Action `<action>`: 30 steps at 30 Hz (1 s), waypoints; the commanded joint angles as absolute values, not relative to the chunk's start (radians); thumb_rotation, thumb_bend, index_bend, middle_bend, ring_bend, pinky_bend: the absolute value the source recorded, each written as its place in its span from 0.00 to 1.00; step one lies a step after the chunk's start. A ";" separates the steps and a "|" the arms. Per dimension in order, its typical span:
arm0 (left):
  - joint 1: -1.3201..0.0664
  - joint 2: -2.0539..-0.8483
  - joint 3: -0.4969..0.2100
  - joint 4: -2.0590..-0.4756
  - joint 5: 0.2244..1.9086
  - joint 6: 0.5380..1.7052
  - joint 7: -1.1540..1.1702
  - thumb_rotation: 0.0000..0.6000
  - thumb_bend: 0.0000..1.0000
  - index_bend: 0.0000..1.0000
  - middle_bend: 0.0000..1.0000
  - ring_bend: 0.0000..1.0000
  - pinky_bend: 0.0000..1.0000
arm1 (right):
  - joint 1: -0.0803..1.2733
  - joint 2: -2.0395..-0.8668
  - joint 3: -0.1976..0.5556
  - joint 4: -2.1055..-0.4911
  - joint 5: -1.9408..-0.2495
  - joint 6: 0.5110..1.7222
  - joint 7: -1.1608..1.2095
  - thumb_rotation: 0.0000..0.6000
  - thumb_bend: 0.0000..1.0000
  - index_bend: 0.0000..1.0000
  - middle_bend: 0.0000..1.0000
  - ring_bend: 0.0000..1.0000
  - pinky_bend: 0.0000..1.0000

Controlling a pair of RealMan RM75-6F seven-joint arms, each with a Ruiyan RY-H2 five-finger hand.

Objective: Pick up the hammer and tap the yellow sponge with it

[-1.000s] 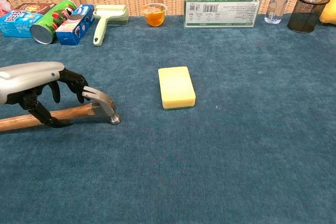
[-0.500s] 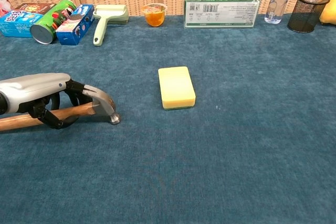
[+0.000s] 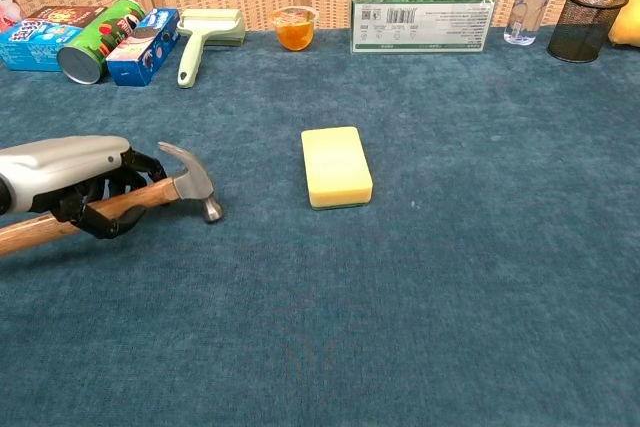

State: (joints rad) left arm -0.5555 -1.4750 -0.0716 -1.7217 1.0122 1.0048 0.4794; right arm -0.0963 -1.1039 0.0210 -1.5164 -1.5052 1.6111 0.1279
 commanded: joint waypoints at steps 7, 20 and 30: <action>-0.540 -1.418 -0.169 -1.648 1.285 1.131 0.200 1.00 0.78 0.69 0.72 0.70 0.79 | -0.092 -1.099 0.024 -1.542 -1.513 1.605 0.113 1.00 0.33 0.27 0.32 0.34 0.39; -0.723 -1.337 -0.203 -1.599 1.397 0.906 0.097 1.00 0.75 0.69 0.73 0.70 0.79 | -0.104 -1.103 0.030 -1.562 -1.499 1.616 0.096 1.00 0.33 0.28 0.32 0.34 0.39; -0.864 -1.401 -0.211 -1.521 1.358 0.757 0.179 1.00 0.75 0.69 0.73 0.70 0.79 | -0.121 -1.105 0.034 -1.561 -1.479 1.623 0.109 1.00 0.33 0.27 0.32 0.34 0.39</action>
State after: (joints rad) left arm -0.8515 -1.3894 -0.2081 -1.5332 1.3656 0.7662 0.1679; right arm -0.1195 -1.1043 0.0332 -1.5627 -1.4801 1.6229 0.1075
